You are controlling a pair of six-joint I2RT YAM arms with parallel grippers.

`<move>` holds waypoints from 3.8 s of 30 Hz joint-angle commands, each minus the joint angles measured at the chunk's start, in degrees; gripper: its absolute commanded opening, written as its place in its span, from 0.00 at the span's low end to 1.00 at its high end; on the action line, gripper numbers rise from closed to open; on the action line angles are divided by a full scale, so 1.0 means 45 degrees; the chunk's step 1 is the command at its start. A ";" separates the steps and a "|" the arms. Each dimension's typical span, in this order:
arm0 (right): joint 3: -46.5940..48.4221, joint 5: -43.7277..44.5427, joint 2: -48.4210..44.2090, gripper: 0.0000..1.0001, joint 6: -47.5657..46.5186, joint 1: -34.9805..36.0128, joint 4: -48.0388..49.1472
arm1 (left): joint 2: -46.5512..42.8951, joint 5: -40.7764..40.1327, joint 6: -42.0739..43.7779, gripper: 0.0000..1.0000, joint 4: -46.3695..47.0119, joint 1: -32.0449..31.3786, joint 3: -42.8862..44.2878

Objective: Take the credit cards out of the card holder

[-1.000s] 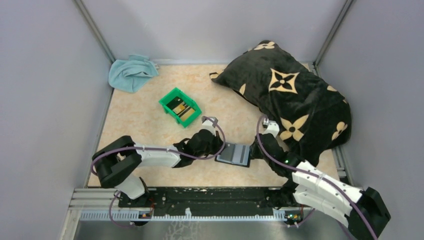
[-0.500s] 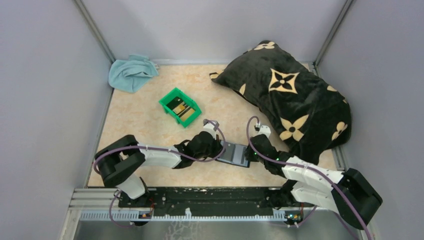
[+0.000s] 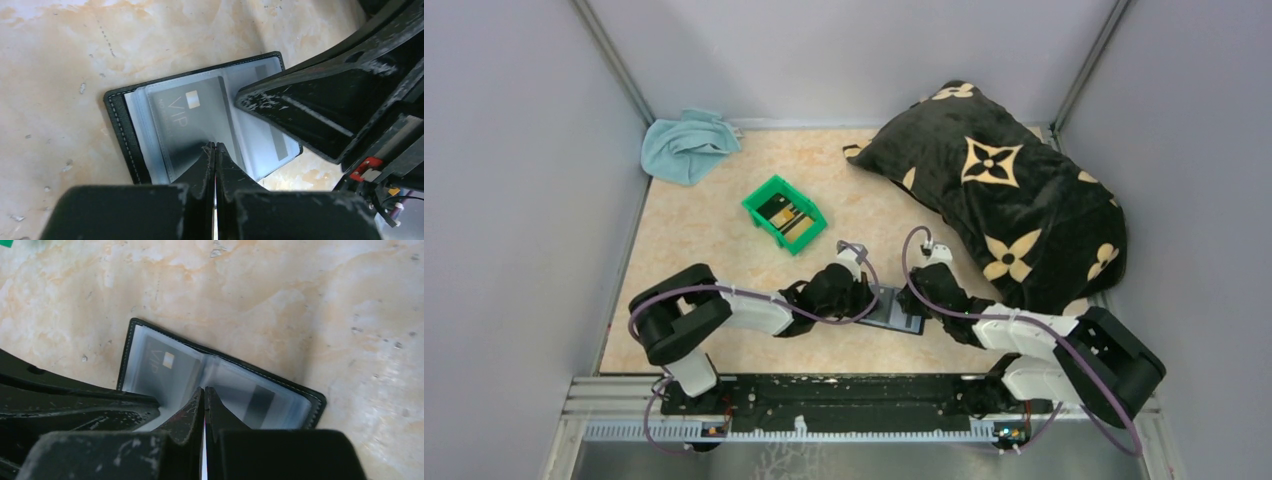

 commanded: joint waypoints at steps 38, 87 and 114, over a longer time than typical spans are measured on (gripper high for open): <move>-0.0910 -0.0440 -0.3760 0.00 -0.0121 -0.0013 -0.3926 | 0.1269 0.1716 -0.0827 0.00 0.0853 0.0709 -0.0015; 0.1004 -0.2709 -0.1961 0.00 -0.1808 -0.2025 -0.2866 | 0.1307 0.1980 -0.1503 0.01 0.1178 0.0670 -0.0367; 0.0714 -0.3051 -0.1612 0.21 -0.1742 -0.1948 -0.2116 | 0.1556 0.2065 -0.1575 0.01 0.1105 0.0670 -0.0284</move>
